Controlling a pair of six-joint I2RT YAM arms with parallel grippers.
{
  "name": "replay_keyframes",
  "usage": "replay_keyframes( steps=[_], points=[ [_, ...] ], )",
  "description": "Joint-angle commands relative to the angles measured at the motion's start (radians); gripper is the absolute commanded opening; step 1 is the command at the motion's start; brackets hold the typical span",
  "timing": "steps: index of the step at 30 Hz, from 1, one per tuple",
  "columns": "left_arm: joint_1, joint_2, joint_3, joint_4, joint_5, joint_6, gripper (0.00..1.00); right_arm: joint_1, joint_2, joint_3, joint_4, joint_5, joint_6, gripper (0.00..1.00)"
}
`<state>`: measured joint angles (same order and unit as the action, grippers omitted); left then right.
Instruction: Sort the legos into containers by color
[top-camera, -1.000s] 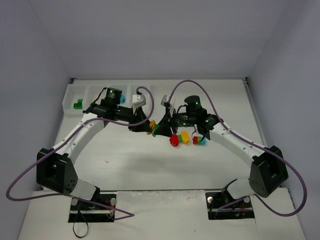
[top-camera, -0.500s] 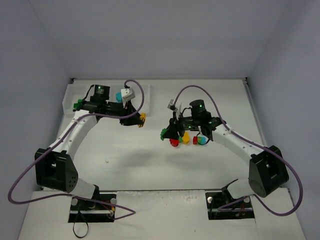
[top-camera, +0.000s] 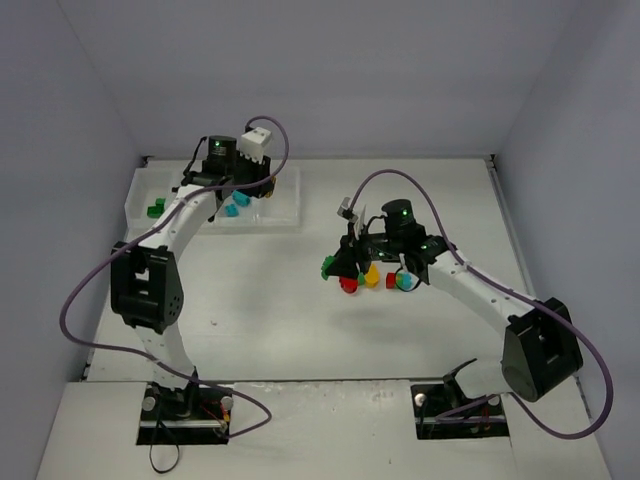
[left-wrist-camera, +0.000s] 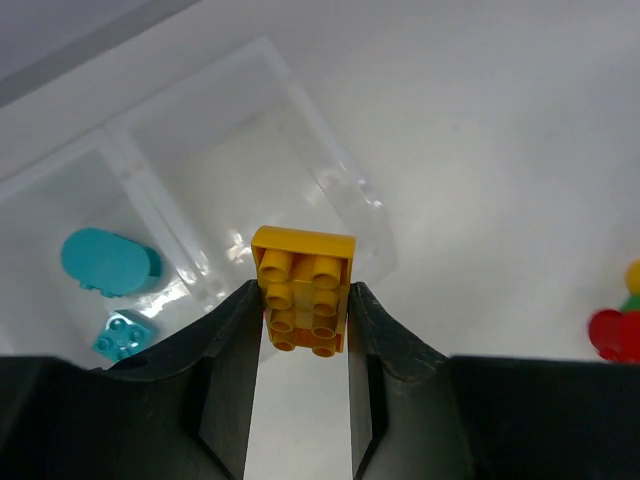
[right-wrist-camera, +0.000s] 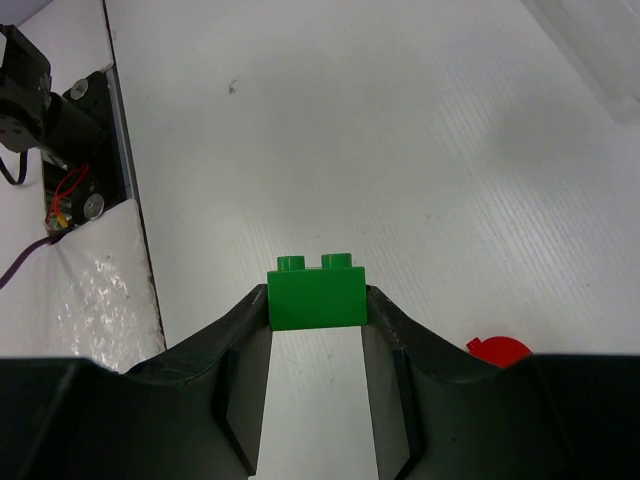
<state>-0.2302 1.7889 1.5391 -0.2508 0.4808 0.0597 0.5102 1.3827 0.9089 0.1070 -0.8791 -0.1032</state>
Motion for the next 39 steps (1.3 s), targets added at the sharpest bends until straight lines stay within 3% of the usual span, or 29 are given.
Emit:
replay_keyframes(
  steps=[1,11,15,19,20,21,30,32,39],
  points=[
    [-0.02,0.039,0.091,0.085,-0.154,-0.049,0.2,-0.001,-0.048,0.002,0.042,-0.003,0.02,0.0],
    [-0.032,0.188,0.217,0.081,-0.185,-0.1,0.45,-0.001,-0.048,-0.004,0.048,0.008,0.034,0.0],
    [-0.037,0.187,0.228,0.065,-0.191,-0.132,0.58,-0.001,-0.042,0.001,0.049,0.014,0.033,0.0],
    [-0.043,0.098,0.188,0.03,-0.102,-0.297,0.63,-0.001,-0.048,0.01,0.053,0.029,0.028,0.0],
    [-0.047,0.04,0.165,0.045,-0.073,-0.328,0.8,-0.001,-0.05,0.01,0.057,0.035,0.028,0.0],
    [-0.055,0.012,0.141,0.051,-0.017,-0.363,0.87,-0.001,-0.053,0.01,0.06,0.049,0.028,0.0],
    [-0.075,-0.204,-0.131,0.127,0.297,-0.753,0.88,-0.001,-0.06,0.018,0.088,0.132,0.011,0.0],
    [-0.086,-0.233,-0.193,0.139,0.305,-0.82,0.88,-0.001,-0.068,0.022,0.095,0.152,0.008,0.0],
    [-0.207,-0.241,-0.192,-0.021,0.254,-0.836,0.81,-0.001,-0.076,0.021,0.118,0.186,0.014,0.0]
  ],
)
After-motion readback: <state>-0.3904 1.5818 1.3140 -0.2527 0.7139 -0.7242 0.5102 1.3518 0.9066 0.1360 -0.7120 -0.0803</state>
